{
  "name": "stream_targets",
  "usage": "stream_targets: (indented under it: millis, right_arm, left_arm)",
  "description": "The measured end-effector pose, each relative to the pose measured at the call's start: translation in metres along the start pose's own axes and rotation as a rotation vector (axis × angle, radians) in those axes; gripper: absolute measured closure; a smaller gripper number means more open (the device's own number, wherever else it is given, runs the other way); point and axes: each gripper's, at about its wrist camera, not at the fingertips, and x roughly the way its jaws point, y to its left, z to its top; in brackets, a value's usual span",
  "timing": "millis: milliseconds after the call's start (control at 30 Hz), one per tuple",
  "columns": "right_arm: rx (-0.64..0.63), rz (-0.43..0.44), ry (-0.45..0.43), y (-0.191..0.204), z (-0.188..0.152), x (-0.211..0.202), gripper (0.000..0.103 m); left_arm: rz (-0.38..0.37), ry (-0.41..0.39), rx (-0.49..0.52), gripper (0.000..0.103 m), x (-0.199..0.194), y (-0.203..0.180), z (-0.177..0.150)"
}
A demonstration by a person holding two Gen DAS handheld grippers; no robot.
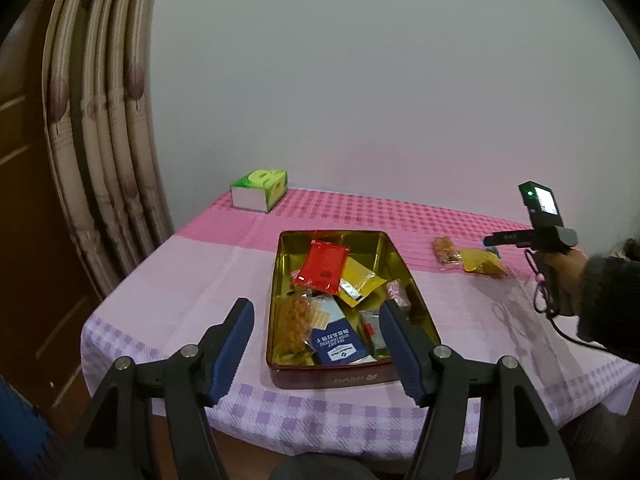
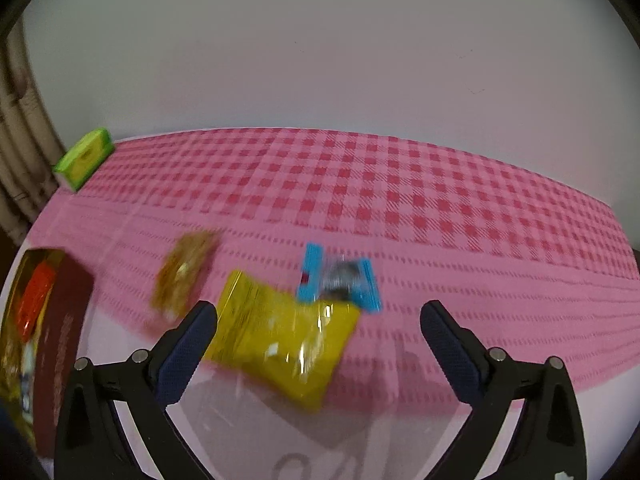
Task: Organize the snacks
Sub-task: 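Move the right gripper to the blue-wrapped candy and close on it, then carry the blue candy over the tin tray and open the right gripper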
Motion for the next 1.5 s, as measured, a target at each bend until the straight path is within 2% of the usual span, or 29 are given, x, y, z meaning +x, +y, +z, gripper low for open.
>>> stream_targets:
  millis: [100, 133, 167, 233, 367, 600, 900, 1067, 1233, 1367, 1500]
  right_arm:
    - [-0.006, -0.031, 0.022, 0.001, 0.013, 0.019, 0.013]
    - [-0.004, -0.038, 0.035, 0.000, 0.014, 0.024, 0.025]
    - [0.005, -0.041, 0.049, -0.002, 0.015, 0.031, 0.041]
    - [0.038, -0.036, 0.070, -0.009, 0.014, 0.041, 0.060]
    - [0.039, -0.034, 0.062, -0.014, 0.012, 0.049, 0.072]
    - [-0.005, -0.063, 0.024, -0.013, 0.015, 0.031, 0.075]
    - [-0.081, -0.076, -0.058, 0.010, 0.034, -0.035, 0.075]
    - [-0.125, -0.063, -0.111, 0.041, 0.041, -0.078, 0.075]
    - [-0.181, -0.024, -0.163, 0.089, 0.036, -0.118, 0.075]
    - [-0.221, 0.010, -0.171, 0.129, 0.025, -0.128, 0.075]
    - [-0.280, 0.045, -0.161, 0.179, 0.008, -0.131, 0.075]
  left_arm:
    - [-0.001, 0.018, -0.018, 0.037, 0.004, 0.003, 0.001]
    - [-0.002, 0.023, -0.022, 0.037, 0.005, 0.004, 0.001]
    - [-0.003, 0.025, -0.024, 0.037, 0.005, 0.004, 0.000]
    - [-0.008, 0.028, -0.028, 0.037, 0.005, 0.005, 0.000]
    - [-0.010, 0.035, -0.029, 0.037, 0.007, 0.005, 0.000]
    - [0.009, 0.035, -0.036, 0.037, 0.007, 0.006, 0.002]
    - [0.089, -0.007, -0.037, 0.037, -0.003, 0.010, 0.005]
    - [0.170, -0.004, -0.090, 0.037, -0.004, 0.024, 0.008]
    - [0.238, 0.031, -0.212, 0.037, -0.004, 0.053, 0.007]
    - [0.265, 0.041, -0.303, 0.037, -0.006, 0.073, 0.006]
    - [0.273, 0.035, -0.320, 0.037, -0.010, 0.078, 0.005]
